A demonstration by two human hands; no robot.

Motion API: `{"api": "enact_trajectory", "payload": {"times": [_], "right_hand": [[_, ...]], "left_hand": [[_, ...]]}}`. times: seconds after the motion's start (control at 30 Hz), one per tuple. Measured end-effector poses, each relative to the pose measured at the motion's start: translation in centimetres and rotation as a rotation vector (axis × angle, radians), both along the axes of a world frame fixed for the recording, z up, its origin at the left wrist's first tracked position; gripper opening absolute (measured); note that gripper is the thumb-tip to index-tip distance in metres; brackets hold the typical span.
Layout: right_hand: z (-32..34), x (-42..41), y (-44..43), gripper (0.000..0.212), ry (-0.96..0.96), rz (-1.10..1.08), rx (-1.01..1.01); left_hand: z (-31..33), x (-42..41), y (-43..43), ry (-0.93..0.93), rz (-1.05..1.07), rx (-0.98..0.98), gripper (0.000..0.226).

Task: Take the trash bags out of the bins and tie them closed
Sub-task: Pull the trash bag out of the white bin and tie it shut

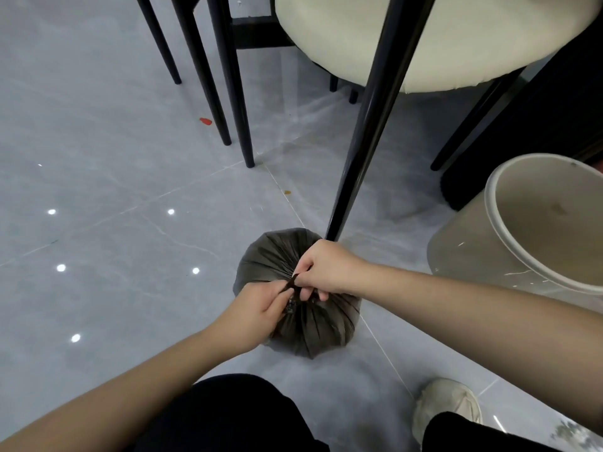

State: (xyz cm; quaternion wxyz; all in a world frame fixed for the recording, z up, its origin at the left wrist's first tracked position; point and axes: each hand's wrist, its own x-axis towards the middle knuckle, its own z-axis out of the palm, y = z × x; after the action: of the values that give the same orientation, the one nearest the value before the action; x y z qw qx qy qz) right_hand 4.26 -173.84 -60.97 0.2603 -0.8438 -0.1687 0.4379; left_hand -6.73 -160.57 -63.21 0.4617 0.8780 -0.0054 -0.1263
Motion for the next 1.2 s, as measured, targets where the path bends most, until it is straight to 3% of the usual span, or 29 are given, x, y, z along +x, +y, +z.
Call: {"api": "enact_trajectory", "payload": {"times": [0.13, 0.3, 0.43, 0.53, 0.6, 0.7, 0.8, 0.9, 1.0, 1.1, 1.2], "right_hand": [[-1.8, -1.0, -0.2, 0.014, -0.336, 0.212, 0.076], [-3.2, -2.3, 0.3, 0.019, -0.355, 0.150, 0.133], [-3.4, -1.8, 1.7, 0.016, 0.013, -0.120, 0.271], [-4.2, -1.7, 2.9, 0.011, 0.307, -0.296, 0.123], [-4.7, -1.7, 3.3, 0.013, 0.390, -0.367, 0.006], [-4.8, -2.0, 3.7, 0.022, 0.550, -0.538, 0.047], [-4.4, -2.7, 3.9, 0.020, 0.690, -0.651, 0.107], [-3.9, -2.7, 3.6, 0.021, 0.521, -0.415, 0.068], [-2.1, -2.2, 3.1, 0.023, 0.136, 0.061, -0.052], [-0.3, -3.0, 2.8, 0.025, -0.364, 0.503, -0.177], [0.2, -4.7, 2.5, 0.027, -0.609, 0.812, -0.183]], "left_hand": [[0.2, -0.9, 1.5, 0.157, 0.073, -0.274, 0.037], [-0.8, -1.5, 2.6, 0.156, 0.067, -0.340, 0.036], [-2.5, -2.2, 3.2, -0.015, -0.032, 0.025, 0.035], [-4.2, -2.9, 2.8, -0.175, -0.107, 0.379, 0.028], [-5.1, -3.3, 2.4, -0.236, -0.180, 0.619, 0.030], [-5.9, -3.5, 1.8, -0.319, -0.248, 0.803, 0.030], [-6.4, -3.5, 1.7, -0.344, -0.290, 0.867, 0.028], [-5.9, -4.0, 2.4, -0.330, -0.312, 0.767, 0.031], [-3.8, -3.5, 3.8, -0.305, -0.165, 0.599, 0.028], [-2.4, -0.5, 4.7, -0.201, 0.082, 0.322, 0.021], [-2.0, 3.3, 4.2, -0.078, 0.179, 0.060, 0.012]]}}
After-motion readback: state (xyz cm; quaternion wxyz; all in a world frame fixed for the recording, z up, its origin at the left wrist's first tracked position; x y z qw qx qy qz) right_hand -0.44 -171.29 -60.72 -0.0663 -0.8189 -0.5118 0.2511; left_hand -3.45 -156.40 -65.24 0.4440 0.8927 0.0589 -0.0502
